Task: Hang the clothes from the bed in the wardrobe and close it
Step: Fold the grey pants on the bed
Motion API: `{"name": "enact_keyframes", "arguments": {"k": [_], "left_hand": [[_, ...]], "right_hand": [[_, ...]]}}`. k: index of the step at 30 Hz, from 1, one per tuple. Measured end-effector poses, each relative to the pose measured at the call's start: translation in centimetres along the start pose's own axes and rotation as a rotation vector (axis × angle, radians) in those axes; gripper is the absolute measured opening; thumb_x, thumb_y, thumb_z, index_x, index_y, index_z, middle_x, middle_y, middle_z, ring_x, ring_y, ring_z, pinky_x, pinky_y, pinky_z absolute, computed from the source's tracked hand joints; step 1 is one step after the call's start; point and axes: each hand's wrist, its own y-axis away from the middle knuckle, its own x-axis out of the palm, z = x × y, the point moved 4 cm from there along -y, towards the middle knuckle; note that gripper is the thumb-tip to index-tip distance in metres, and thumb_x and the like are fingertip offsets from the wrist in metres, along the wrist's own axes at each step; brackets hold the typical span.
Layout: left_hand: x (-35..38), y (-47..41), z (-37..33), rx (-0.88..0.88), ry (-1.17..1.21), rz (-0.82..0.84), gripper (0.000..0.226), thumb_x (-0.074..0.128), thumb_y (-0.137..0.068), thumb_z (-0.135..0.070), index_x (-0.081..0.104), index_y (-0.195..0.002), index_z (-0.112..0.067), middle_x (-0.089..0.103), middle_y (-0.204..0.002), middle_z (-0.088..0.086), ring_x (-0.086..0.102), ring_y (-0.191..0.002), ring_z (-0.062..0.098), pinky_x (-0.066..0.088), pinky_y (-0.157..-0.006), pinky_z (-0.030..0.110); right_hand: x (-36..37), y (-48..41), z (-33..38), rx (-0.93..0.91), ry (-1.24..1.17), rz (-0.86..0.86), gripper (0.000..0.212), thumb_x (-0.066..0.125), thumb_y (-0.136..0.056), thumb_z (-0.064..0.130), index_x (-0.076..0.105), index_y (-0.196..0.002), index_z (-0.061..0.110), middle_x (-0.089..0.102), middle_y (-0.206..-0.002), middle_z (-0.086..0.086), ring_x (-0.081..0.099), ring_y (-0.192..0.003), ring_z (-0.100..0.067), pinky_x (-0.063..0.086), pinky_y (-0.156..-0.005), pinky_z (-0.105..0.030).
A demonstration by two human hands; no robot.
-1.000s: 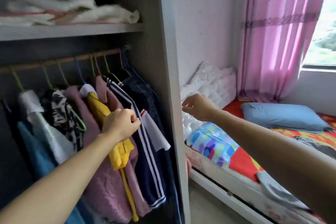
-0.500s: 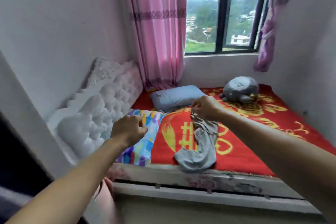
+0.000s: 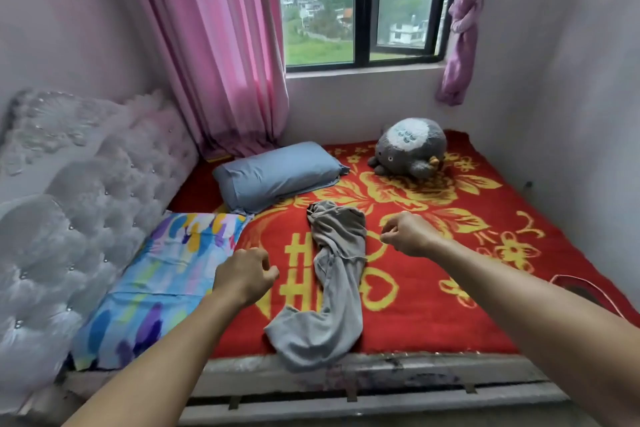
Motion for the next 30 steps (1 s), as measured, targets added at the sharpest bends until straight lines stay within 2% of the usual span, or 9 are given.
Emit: {"name": "enact_keyframes", "arguments": {"k": [4,7,9,16,21,23,26,28,30], "left_hand": [[4.3,-4.7,-0.5,-0.023,-0.018,0.122,0.024,0.054,-0.085,-0.046,0.063,-0.088,-0.024,0.066,-0.102,0.001,0.061,-0.097,0.022,0.045,-0.070,0.031],[7.3,-8.7,0.0,-0.059,-0.005,0.177,0.023,0.052,-0.086,-0.045,0.062,-0.089,-0.024,0.062,-0.093,0.000,0.059,-0.098,0.021,0.044,-0.069,0.030],[9.7,-11.4,0.3,-0.089,0.020,0.220,0.023,0.053,-0.086,-0.044,0.062,-0.088,-0.024,0.060,-0.088,-0.001,0.060,-0.097,0.022,0.042,-0.069,0.030],[20.3,-22.5,1.0,-0.136,0.106,0.384,0.023,0.053,-0.085,-0.043,0.062,-0.091,-0.024,0.066,-0.092,-0.001,0.063,-0.088,0.021,0.045,-0.064,0.029],[28.0,-28.6,0.5,-0.172,0.105,0.537,0.022,0.048,-0.081,-0.039,0.060,-0.090,-0.024,0.067,-0.097,0.000,0.063,-0.093,0.025,0.051,-0.075,0.033],[30.7,-30.6,0.3,-0.168,0.115,0.558,0.021,0.047,-0.082,-0.037,0.061,-0.090,-0.024,0.066,-0.097,-0.001,0.062,-0.091,0.022,0.050,-0.074,0.033],[34.6,-33.2,-0.4,-0.156,0.161,0.551,0.016,0.047,-0.087,-0.034,0.057,-0.090,-0.022,0.062,-0.098,-0.003,0.056,-0.082,0.019,0.046,-0.066,0.032],[37.6,-34.6,-0.6,-0.175,0.202,0.529,0.018,0.046,-0.090,-0.035,0.057,-0.096,-0.021,0.057,-0.104,-0.001,0.057,-0.090,0.021,0.046,-0.069,0.034],[40.6,-35.3,-0.6,-0.216,0.264,0.510,0.023,0.045,-0.092,-0.033,0.057,-0.108,-0.022,0.053,-0.112,-0.001,0.055,-0.104,0.022,0.048,-0.079,0.036]], "right_hand": [[0.9,-5.7,-3.3,0.071,0.034,0.076,0.018,0.064,-0.090,0.033,0.074,-0.093,0.019,0.069,-0.078,0.002,0.066,-0.072,-0.016,0.056,-0.066,-0.035],[2.1,-10.4,-5.1,0.101,0.031,0.115,0.017,0.063,-0.090,0.034,0.074,-0.093,0.022,0.069,-0.077,0.003,0.067,-0.071,-0.016,0.059,-0.067,-0.036],[3.5,-13.6,-6.1,0.117,0.047,0.148,0.017,0.062,-0.090,0.035,0.073,-0.094,0.023,0.069,-0.080,0.004,0.066,-0.072,-0.016,0.058,-0.068,-0.036],[9.5,-26.3,-9.4,0.187,0.123,0.262,0.016,0.062,-0.089,0.034,0.071,-0.098,0.025,0.070,-0.095,0.003,0.065,-0.083,-0.016,0.056,-0.073,-0.035],[13.1,-35.5,-10.9,0.201,0.188,0.325,0.020,0.056,-0.089,0.030,0.070,-0.101,0.021,0.070,-0.094,0.000,0.065,-0.081,-0.019,0.056,-0.070,-0.035],[14.5,-38.8,-11.4,0.181,0.231,0.341,0.023,0.053,-0.090,0.027,0.068,-0.106,0.021,0.070,-0.095,0.000,0.064,-0.081,-0.020,0.055,-0.069,-0.034],[16.4,-44.4,-11.9,0.105,0.314,0.315,0.028,0.051,-0.091,0.028,0.061,-0.116,0.022,0.067,-0.108,-0.003,0.063,-0.091,-0.024,0.054,-0.072,-0.036],[18.3,-48.6,-12.4,0.055,0.363,0.274,0.035,0.050,-0.091,0.032,0.055,-0.125,0.022,0.061,-0.116,-0.004,0.059,-0.101,-0.027,0.049,-0.074,-0.035],[20.6,-52.7,-12.8,0.024,0.383,0.229,0.045,0.053,-0.090,0.034,0.047,-0.133,0.024,0.051,-0.126,-0.006,0.052,-0.114,-0.028,0.045,-0.081,-0.038]]}}
